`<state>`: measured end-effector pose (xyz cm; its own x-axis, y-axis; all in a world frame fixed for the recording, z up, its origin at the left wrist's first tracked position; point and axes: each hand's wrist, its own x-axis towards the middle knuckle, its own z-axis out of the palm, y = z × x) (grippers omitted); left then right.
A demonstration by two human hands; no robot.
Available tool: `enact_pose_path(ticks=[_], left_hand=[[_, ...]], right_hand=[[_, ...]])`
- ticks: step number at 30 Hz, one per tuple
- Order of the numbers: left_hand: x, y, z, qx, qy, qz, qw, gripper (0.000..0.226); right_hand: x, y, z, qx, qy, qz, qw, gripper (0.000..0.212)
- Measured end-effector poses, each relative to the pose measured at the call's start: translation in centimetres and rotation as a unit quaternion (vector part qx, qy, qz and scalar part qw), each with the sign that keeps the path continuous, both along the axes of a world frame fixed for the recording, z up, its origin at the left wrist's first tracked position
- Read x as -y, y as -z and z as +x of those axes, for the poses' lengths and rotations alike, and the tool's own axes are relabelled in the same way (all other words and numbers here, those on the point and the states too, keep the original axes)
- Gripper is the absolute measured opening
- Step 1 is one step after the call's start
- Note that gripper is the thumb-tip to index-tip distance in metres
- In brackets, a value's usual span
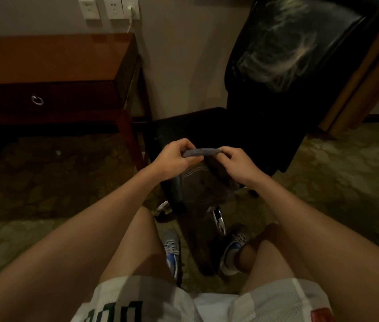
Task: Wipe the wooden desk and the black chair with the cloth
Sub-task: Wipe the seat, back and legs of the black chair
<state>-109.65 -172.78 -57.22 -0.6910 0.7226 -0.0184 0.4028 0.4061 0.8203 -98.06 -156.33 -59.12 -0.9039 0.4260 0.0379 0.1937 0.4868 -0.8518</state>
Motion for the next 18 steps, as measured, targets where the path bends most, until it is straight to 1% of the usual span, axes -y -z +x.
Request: enact_pose_path(ticks=[1, 2, 5, 6, 7, 9, 11, 13, 15, 18], left_hand=[[0.0, -0.1, -0.1, -0.027, 0.01, -0.014, 0.999, 0.014], [0.0, -0.1, -0.1, -0.057, 0.015, -0.026, 0.998, 0.013], [-0.4, -0.3, -0.1, -0.156, -0.009, -0.032, 0.987, 0.018], [-0.7, -0.3, -0.1, -0.164, -0.019, -0.025, 0.986, 0.019], [-0.9, -0.2, 0.0, -0.154, -0.03, -0.013, 0.988, 0.021], [-1.0, -0.2, -0.1, -0.108, -0.059, 0.028, 0.992, 0.024], [-1.2, -0.1, -0.4, -0.055, -0.088, 0.076, 0.992, 0.028], [-1.3, -0.2, -0.7, -0.015, -0.1, 0.096, 0.99, 0.034], [-1.5, -0.2, -1.1, -0.008, -0.101, 0.084, 0.991, 0.035], [-1.5, 0.2, -1.8, -0.029, -0.105, 0.054, 0.993, 0.028]], right_hand=[[-0.1, 0.0, 0.0, -0.003, 0.005, -0.001, 1.0, 0.02], [-0.1, -0.1, 0.1, -0.01, 0.011, -0.017, 1.0, 0.019], [-0.1, -0.4, 0.0, -0.033, 0.022, -0.053, 0.998, 0.02], [0.0, -0.5, 0.1, -0.034, 0.02, -0.061, 0.997, 0.022], [0.1, -0.6, 0.2, -0.029, 0.014, -0.072, 0.997, 0.025], [0.2, -0.4, 0.6, 0.01, -0.004, -0.115, 0.993, 0.03], [0.4, 0.4, 1.3, 0.07, -0.026, -0.152, 0.986, 0.024], [0.5, 1.7, 1.8, 0.108, -0.043, -0.114, 0.987, 0.019], [0.4, 2.9, 1.9, 0.098, -0.031, -0.084, 0.991, 0.022], [-0.2, 3.8, 1.6, 0.071, 0.02, -0.11, 0.991, 0.024]])
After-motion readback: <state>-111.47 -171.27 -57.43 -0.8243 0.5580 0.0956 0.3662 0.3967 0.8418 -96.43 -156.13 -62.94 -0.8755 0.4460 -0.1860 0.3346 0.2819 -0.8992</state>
